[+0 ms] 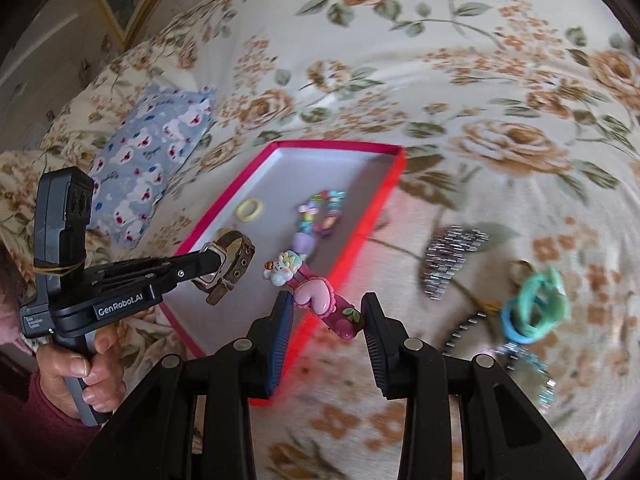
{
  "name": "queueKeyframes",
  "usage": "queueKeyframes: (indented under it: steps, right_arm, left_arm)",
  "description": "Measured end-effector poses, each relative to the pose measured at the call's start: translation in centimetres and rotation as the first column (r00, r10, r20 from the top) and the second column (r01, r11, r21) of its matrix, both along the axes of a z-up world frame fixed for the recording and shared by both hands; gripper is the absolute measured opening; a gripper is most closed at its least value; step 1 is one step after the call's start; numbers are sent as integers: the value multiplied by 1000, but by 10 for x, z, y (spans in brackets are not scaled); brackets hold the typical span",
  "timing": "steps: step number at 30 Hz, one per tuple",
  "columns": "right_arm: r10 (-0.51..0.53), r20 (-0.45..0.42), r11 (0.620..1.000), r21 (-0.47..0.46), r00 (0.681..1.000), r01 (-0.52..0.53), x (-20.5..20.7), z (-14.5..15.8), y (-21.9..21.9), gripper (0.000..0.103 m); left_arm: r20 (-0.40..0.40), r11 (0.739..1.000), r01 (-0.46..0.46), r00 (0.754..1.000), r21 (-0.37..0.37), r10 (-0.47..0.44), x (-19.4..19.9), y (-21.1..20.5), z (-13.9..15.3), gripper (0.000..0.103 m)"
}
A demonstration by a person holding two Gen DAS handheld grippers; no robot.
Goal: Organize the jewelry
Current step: 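Carry the watch and pink charm into the red box and open both tools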
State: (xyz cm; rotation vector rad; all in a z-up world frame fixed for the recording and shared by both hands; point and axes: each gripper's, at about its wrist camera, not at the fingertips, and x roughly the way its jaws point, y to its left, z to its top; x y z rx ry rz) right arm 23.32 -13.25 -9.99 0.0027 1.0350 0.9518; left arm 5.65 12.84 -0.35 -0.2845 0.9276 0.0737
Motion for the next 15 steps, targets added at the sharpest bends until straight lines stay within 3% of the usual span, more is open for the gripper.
queueKeyframes:
  steps: [15]
  right_arm:
    - [119,1,991,-57,993,-118,-12,-15,61,35]
  left_arm:
    - [-42,994,-98,994,43,100,-7,36,-16,7]
